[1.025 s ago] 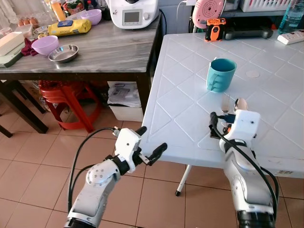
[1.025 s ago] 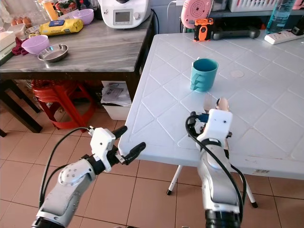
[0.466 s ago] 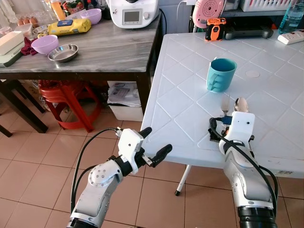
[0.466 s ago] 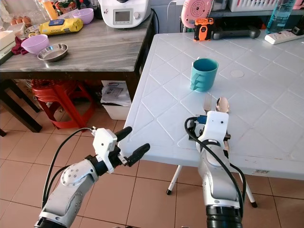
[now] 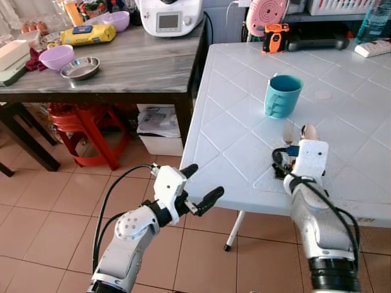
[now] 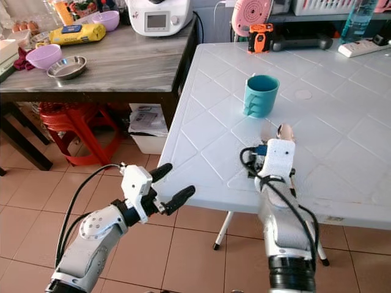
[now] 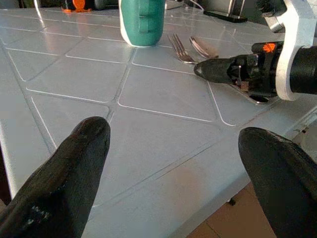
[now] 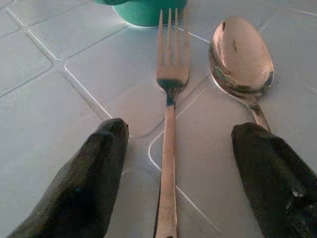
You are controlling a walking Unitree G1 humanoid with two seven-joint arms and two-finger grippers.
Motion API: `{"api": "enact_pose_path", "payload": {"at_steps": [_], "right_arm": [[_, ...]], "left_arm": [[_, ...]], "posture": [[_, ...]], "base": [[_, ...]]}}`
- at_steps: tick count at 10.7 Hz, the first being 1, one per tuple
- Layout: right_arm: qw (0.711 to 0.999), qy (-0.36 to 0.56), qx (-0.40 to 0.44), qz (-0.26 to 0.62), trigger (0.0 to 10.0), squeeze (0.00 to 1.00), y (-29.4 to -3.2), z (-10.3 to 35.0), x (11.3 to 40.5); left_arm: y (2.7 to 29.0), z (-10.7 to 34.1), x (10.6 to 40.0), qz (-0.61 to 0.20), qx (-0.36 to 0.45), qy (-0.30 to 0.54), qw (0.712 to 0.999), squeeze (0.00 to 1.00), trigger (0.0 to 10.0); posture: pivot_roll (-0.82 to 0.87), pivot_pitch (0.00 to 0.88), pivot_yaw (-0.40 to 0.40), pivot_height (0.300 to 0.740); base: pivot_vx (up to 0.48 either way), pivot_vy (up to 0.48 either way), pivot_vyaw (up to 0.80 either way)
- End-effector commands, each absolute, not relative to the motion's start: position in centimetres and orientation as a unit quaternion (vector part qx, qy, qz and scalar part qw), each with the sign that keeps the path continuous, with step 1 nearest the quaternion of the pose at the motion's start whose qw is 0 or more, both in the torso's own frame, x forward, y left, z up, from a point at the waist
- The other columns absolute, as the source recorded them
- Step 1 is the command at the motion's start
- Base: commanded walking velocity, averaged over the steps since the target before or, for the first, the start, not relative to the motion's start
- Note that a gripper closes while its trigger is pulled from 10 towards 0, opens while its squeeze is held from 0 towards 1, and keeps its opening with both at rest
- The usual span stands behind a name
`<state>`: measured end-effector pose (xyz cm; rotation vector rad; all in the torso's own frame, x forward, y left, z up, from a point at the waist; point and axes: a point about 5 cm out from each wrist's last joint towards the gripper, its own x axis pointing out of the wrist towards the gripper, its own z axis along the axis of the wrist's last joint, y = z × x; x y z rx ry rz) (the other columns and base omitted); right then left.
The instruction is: Setting the table
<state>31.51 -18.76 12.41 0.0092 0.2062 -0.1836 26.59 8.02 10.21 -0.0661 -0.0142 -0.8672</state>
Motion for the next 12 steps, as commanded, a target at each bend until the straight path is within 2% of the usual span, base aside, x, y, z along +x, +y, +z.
{"api": "enact_pose_path", "payload": {"at_steps": [1, 9, 11, 12], "right_arm": [[0.989, 0.125, 0.01, -0.083, 0.0, 0.0, -18.5, 11.8, 31.7], [0.99, 0.14, 0.005, 0.009, 0.0, 0.0, -17.0, 12.3, 33.2], [0.991, 0.134, -0.006, 0.024, 8.1, 0.0, -16.6, 12.6, 33.5], [0.99, 0.137, -0.008, 0.023, 10.0, 0.0, -16.6, 12.3, 33.4]], "left_arm": [[8.2, 10.1, 26.4, -0.417, -0.031, -0.002, 0.908, 0.0, 10.0], [8.3, 10.3, 26.6, -0.407, -0.047, -0.002, 0.912, 0.0, 10.0], [9.3, 12.0, 28.7, -0.353, -0.09, -0.023, 0.931, 0.0, 10.0], [9.6, 12.2, 29.1, -0.356, -0.073, -0.028, 0.931, 0.0, 10.0]], "posture": [[-0.15, 0.114, 0.115, 0.74], [-0.15, 0.116, 0.113, 0.74], [-0.15, 0.113, 0.111, 0.74], [-0.14, 0.11, 0.112, 0.74]], "base": [[0.0, 0.0, 0.0], [0.0, 0.0, 0.0], [0.0, 0.0, 0.0], [0.0, 0.0, 0.0]]}}
